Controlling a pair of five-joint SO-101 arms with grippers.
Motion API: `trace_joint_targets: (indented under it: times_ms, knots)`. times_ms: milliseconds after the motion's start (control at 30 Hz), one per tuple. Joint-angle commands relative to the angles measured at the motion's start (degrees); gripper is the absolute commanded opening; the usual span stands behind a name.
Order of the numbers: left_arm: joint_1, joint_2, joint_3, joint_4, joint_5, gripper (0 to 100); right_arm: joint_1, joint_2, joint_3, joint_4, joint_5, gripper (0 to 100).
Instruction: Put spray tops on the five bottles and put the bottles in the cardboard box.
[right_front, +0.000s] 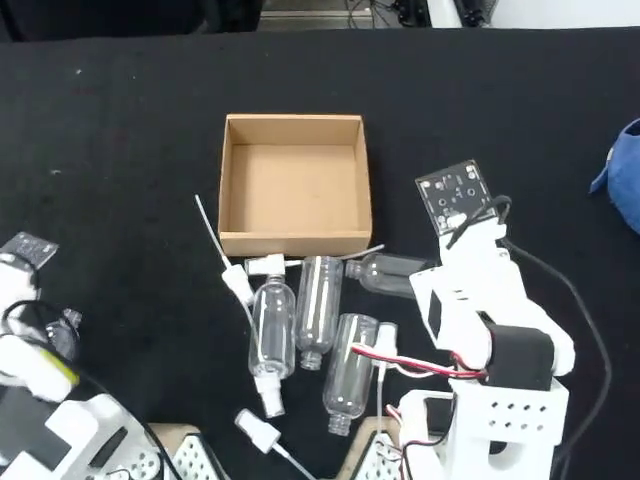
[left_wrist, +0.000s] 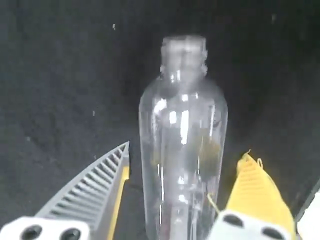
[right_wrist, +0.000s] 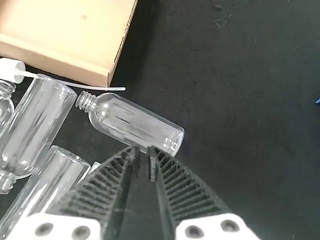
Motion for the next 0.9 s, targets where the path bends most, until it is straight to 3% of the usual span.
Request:
trace_joint_targets:
  times_ms: [0,233,467,667,867]
  knots:
    - [6.55,-2.37,-0.75,-0.79,7.03,21,-0.97,-0.13,-0.22,-0.53,0.44,1.5]
    - [10.59,-2.2,-1.45,-0.18,7.21,21,-0.7,-0.13,-0.22,-0.18,0.44,1.5]
    - [10.86,-2.11,-7.96,7.3,3.25,21,-0.97,-0.13,-0.22,-0.18,0.44,1.5]
    - [8.57,-2.02,-7.78,7.21,-0.62,21,-0.62,-0.13,-0.22,-0.09,0.44,1.5]
    - [6.64,1.93,-6.2,0.09,-0.79,21,-0.62,-0.13,0.22,-0.09,0.44,1.5]
